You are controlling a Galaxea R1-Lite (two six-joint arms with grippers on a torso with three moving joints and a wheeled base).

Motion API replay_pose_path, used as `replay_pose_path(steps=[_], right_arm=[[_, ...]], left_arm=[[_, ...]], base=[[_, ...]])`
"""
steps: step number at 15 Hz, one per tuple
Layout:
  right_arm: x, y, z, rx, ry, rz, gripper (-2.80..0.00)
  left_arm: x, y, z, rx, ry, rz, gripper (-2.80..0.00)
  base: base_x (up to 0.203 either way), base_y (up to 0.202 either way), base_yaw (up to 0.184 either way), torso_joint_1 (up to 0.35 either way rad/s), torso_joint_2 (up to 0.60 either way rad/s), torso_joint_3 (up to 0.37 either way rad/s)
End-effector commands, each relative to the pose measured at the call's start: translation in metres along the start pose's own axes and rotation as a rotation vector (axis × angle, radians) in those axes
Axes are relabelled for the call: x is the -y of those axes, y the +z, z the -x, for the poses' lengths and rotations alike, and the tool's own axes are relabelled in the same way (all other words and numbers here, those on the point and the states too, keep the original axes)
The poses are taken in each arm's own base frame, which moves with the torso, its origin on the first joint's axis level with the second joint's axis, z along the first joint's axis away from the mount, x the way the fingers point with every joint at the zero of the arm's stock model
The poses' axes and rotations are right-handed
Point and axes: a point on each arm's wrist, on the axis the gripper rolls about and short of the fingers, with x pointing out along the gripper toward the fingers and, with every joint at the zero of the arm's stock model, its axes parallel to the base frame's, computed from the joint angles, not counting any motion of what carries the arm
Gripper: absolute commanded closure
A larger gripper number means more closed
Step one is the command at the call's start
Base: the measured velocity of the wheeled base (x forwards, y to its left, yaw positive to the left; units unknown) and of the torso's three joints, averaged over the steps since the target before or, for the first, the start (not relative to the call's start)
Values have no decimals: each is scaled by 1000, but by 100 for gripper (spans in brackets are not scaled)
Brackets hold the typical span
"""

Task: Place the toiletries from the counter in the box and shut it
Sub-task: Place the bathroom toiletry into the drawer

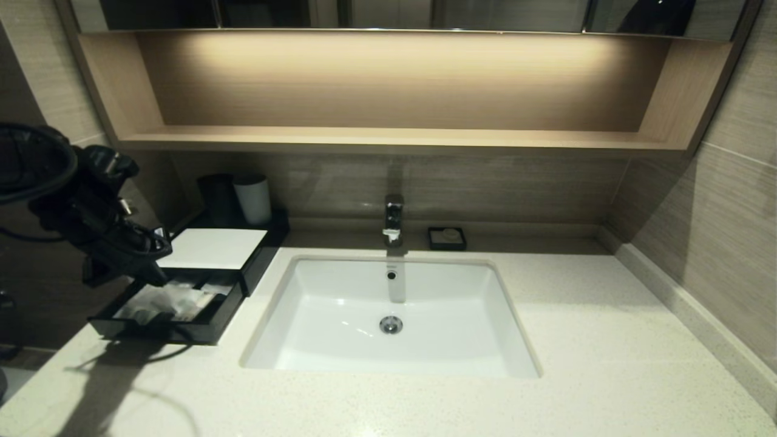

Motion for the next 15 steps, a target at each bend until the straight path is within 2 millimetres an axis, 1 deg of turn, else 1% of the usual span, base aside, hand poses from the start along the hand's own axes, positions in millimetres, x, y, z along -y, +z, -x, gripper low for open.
replay_pose_path(steps=[1, 4, 6, 9, 11, 15], right_arm=[[0, 0, 0, -1, 0, 0, 0], [0, 0, 0, -2, 0, 0, 0], [0, 0, 0, -1, 0, 0, 0], [0, 0, 0, 0, 0, 0, 0], [0, 0, 0, -2, 0, 0, 0], [0, 0, 0, -2, 0, 0, 0]], left_arm=[[0, 2, -5, -17, -9, 4, 0], [1, 7, -14, -24, -9, 7, 0], [2, 8, -14, -26, -26, 6, 0], [3, 6, -2, -10, -44, 3, 0], [1, 2, 2, -15, -39, 5, 0], [-11, -4, 15, -49, -14, 41, 0]], base=[[0, 0, 0, 0, 0, 0], [0, 0, 0, 0, 0, 0], [0, 0, 0, 0, 0, 0], [0, 0, 0, 0, 0, 0], [0, 0, 0, 0, 0, 0], [0, 0, 0, 0, 0, 0]])
